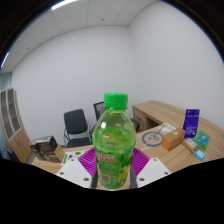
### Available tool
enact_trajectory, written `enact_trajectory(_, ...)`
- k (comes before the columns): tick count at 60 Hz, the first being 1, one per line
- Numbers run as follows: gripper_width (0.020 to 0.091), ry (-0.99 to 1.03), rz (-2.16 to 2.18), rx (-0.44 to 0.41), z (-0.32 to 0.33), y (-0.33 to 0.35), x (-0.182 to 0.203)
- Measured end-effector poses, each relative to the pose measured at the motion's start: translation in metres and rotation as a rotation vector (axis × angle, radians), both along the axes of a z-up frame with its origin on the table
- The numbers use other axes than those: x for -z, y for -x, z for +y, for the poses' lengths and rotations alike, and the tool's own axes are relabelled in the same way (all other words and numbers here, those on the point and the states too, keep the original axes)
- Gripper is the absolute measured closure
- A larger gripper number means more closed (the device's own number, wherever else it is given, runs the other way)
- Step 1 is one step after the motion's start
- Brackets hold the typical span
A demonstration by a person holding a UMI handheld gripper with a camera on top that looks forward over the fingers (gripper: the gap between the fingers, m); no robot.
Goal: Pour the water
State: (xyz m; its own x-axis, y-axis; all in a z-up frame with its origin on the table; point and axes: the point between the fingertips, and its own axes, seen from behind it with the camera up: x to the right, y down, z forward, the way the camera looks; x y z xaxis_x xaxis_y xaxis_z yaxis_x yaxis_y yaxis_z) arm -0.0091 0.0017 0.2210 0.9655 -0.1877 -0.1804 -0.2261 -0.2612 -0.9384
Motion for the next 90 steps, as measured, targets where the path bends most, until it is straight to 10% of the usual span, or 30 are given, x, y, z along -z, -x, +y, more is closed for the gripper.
enact_trajectory(30, 0.0627, 0.165, -0.152, -0.014, 0.011, -0.077, 0.161)
enact_trajectory(49, 0.0488, 0.116, -0.170, -0.037, 0.001, -0.071, 0.164)
enact_trajectory(60, 0.0268, 0.153, -0.150, -0.024, -0.036, -0.061, 0.165)
enact_trajectory(90, 0.0275, 0.176, -0.084, -0.095, -0.239, 0.039, 0.049)
